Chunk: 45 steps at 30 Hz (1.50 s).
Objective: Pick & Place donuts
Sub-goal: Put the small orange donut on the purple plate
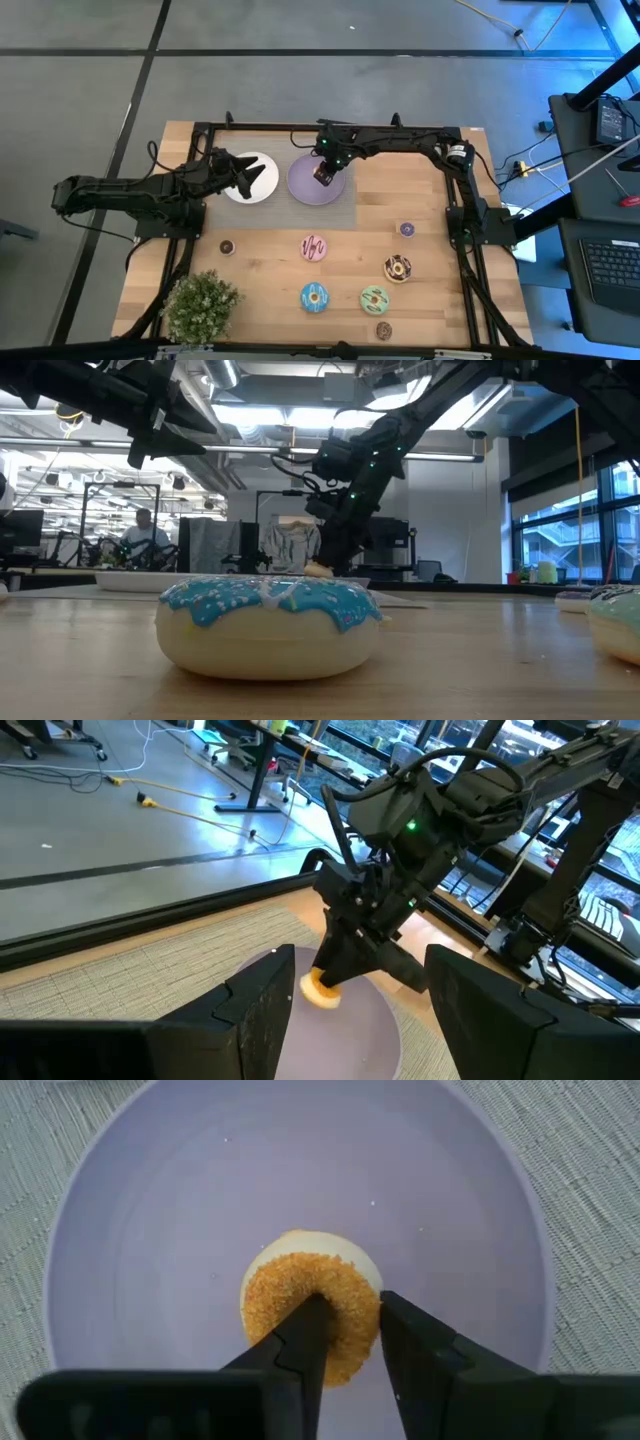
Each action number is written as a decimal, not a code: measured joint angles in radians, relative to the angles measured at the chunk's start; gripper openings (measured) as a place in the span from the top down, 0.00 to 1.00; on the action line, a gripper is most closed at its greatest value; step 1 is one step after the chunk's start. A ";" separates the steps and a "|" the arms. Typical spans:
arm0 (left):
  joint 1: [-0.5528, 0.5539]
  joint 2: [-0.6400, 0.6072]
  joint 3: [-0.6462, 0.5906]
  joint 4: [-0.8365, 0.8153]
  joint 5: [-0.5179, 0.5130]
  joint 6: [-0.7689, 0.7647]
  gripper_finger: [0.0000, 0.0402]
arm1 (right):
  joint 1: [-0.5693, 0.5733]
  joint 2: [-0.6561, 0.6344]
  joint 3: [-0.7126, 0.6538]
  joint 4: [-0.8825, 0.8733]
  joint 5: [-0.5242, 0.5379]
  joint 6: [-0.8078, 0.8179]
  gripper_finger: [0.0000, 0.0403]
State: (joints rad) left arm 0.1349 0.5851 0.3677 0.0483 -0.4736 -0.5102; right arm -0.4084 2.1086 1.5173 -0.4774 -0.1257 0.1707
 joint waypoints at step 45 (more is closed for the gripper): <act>0.045 1.022 0.017 0.936 0.027 0.202 0.46 | -0.001 0.000 0.000 -0.029 -0.008 0.105 0.46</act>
State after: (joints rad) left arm 0.1801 1.6068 0.3850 0.9843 -0.4464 -0.3083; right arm -0.4092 2.1086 1.5169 -0.5060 -0.1337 0.2752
